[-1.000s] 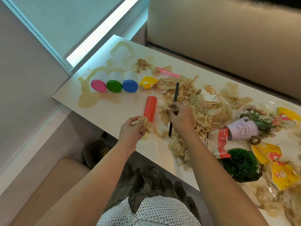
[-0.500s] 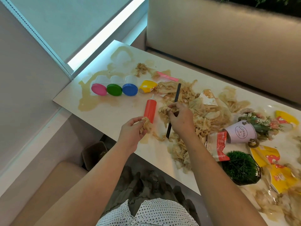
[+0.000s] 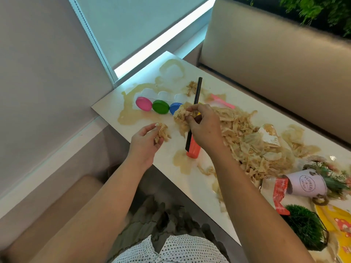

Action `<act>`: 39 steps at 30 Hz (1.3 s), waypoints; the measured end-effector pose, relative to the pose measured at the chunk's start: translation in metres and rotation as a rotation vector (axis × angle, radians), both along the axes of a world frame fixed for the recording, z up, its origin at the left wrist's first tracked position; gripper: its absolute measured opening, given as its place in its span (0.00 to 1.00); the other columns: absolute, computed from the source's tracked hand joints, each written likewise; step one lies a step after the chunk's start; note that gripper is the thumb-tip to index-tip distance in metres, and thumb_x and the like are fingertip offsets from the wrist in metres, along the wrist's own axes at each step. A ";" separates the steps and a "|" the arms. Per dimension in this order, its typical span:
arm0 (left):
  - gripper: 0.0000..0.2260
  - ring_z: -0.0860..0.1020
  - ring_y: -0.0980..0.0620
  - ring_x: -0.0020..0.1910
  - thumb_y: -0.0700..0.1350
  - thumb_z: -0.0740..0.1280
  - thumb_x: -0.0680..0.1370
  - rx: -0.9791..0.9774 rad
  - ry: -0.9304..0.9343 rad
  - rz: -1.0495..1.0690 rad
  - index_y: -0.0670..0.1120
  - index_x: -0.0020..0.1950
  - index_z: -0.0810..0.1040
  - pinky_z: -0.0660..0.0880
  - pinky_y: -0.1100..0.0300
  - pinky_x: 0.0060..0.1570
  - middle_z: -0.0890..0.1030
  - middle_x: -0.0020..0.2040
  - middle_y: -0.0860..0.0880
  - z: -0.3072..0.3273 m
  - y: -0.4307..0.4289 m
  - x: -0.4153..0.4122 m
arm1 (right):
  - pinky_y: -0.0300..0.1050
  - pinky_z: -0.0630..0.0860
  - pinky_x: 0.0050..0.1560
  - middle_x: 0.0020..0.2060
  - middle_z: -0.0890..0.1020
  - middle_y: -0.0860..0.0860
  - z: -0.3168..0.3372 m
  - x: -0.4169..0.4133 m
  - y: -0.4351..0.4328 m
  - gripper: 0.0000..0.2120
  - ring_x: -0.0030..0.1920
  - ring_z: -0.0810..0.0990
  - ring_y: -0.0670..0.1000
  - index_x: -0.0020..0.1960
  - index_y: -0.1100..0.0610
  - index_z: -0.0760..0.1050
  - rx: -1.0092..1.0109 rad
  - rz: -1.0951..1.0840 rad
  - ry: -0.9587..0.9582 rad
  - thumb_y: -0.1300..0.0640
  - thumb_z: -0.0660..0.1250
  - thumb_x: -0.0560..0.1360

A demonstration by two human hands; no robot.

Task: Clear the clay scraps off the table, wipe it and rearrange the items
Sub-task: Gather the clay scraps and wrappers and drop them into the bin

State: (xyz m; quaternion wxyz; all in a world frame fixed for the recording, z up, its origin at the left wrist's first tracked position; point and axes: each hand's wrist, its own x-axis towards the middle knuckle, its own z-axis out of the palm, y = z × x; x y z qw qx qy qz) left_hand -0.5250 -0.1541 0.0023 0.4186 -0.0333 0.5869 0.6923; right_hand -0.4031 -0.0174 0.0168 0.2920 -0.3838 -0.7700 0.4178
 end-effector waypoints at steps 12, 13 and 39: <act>0.06 0.83 0.49 0.56 0.40 0.68 0.82 -0.147 -0.018 0.408 0.44 0.59 0.81 0.81 0.59 0.47 0.85 0.57 0.42 -0.009 -0.110 -0.103 | 0.35 0.70 0.47 0.47 0.77 0.49 -0.017 -0.157 -0.087 0.08 0.43 0.75 0.48 0.54 0.55 0.82 0.006 0.489 -0.081 0.62 0.71 0.76; 0.06 0.83 0.48 0.57 0.40 0.68 0.82 -0.164 -0.021 0.437 0.45 0.58 0.81 0.82 0.57 0.50 0.84 0.58 0.42 -0.014 -0.119 -0.110 | 0.30 0.68 0.46 0.47 0.77 0.49 -0.022 -0.169 -0.097 0.08 0.44 0.75 0.48 0.54 0.55 0.82 -0.015 0.524 -0.100 0.63 0.70 0.76; 0.05 0.85 0.49 0.53 0.42 0.68 0.82 -0.530 -0.291 0.472 0.48 0.57 0.82 0.81 0.58 0.49 0.86 0.54 0.45 -0.369 -0.207 -0.231 | 0.53 0.83 0.50 0.57 0.82 0.59 -0.426 -0.327 -0.204 0.17 0.54 0.83 0.57 0.64 0.58 0.72 -1.281 0.200 -0.653 0.62 0.71 0.78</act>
